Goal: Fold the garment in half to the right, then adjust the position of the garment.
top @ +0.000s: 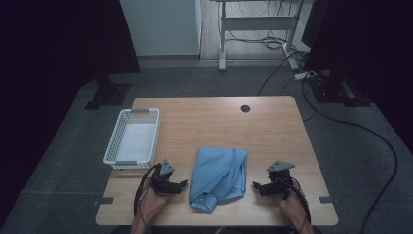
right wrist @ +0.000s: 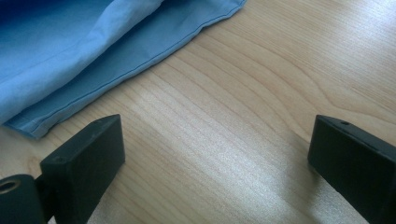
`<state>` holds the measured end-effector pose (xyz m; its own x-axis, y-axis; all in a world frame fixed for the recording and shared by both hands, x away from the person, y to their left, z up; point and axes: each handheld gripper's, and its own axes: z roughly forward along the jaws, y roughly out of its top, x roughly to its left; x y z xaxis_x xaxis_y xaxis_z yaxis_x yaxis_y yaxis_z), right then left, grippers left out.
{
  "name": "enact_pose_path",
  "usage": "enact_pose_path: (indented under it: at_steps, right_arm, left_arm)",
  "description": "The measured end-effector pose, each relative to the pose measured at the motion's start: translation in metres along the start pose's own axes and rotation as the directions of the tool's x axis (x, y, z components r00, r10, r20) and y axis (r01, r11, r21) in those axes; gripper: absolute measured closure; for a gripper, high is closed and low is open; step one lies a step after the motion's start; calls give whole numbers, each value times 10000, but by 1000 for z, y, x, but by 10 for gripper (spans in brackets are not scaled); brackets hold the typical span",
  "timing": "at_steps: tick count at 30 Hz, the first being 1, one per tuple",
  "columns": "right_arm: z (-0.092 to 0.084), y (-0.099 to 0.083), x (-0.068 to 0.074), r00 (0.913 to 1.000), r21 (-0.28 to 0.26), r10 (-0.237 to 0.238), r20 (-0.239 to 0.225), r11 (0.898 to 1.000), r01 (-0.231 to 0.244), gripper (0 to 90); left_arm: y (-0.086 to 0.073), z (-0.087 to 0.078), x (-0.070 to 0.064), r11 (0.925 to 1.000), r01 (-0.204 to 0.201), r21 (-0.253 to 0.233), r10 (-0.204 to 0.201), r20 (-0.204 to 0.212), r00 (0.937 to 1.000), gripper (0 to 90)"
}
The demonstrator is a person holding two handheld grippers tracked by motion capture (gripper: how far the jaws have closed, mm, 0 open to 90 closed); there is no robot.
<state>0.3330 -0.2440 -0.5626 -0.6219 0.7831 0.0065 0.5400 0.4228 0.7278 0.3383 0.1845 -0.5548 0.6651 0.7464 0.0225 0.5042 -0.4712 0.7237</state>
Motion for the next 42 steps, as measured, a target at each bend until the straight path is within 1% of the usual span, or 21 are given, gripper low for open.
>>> enact_pose_path:
  at_steps: [3,7,12,15,18,22,23,24,25,27,30,31,32,33,35,37,40,41,42]
  right_arm:
    - [1,0,1,10000,93,-63,-55,9999,63,0]
    - [1,0,1,9999,114,-83,-74,9999,83,0]
    - [1,0,1,10000,102,29,6,9999,-29,0]
    - [0,1,2,10000,221,20,3,9998,-20,14]
    - [-3,3,2,9998,202,137,-173,9997,-134,31]
    - [-10,12,5,9990,-77,141,-434,9999,-144,35]
    - [-10,12,5,9990,-77,141,-434,9999,-144,35]
    - [-12,15,6,9986,-180,114,-514,9998,-123,35]
    - [-18,23,11,9979,-327,32,-654,9994,-54,35]
    - [-23,32,16,9972,-478,-116,-737,9988,81,35]
    - [-31,50,25,9956,-794,-347,-867,9965,278,35]
    - [-31,50,25,9956,-794,-347,-867,9965,278,35]
    - [-32,57,28,9947,-890,-417,-939,9955,334,36]
    - [-33,70,36,9918,-1036,-634,-1110,9933,519,36]
    - [-31,80,43,9893,-1082,-819,-1205,9917,689,36]
    - [-25,92,53,9846,-1129,-1095,-1366,9891,944,36]
    - [-16,102,66,9781,-1129,-1310,-1617,9871,1135,36]
    - [-16,102,66,9781,-1129,-1310,-1617,9871,1135,36]
    - [-11,104,69,9755,-1155,-1412,-1686,9857,1227,36]
  left_arm:
    - [-1,-1,0,10000,3,6,-3,-20,10000,142]
    - [-2,-2,0,10000,37,-8,-37,-53,10000,144]
    - [-2,-2,0,9999,100,-7,-100,-122,9999,146]
    - [-2,-2,0,9999,157,-9,-158,-177,9997,144]
    - [-2,-2,-1,9998,177,-7,-177,-206,9996,145]
    - [-2,-2,-1,9998,180,-16,-180,-199,9996,145]
    - [-2,-2,-1,9998,180,-16,-180,-199,9996,145]
    - [-2,-2,-1,9998,185,-18,-185,-204,9996,145]
    - [-3,-3,-1,9998,191,-23,-191,-211,9996,145]
    - [-3,-3,-2,9998,191,-8,-191,-234,9995,143]
    - [-3,-3,-2,9998,220,-3,-220,-260,9994,138]
    - [-3,-3,-2,9998,220,-3,-220,-260,9994,138]
    - [-3,-3,-2,9998,219,-4,-219,-262,9994,138]
    - [-3,-3,-2,9997,227,-5,-227,-265,9994,138]
    - [-3,-3,-2,9997,236,-6,-236,-270,9994,139]
    - [-3,-3,-2,9997,239,-7,-239,-273,9993,139]
    - [-3,-3,-2,9997,258,-25,-259,-277,9993,140]
    - [-3,-3,-2,9997,258,-25,-259,-277,9993,140]
    - [-3,-3,-2,9997,246,-13,-246,-277,9993,140]
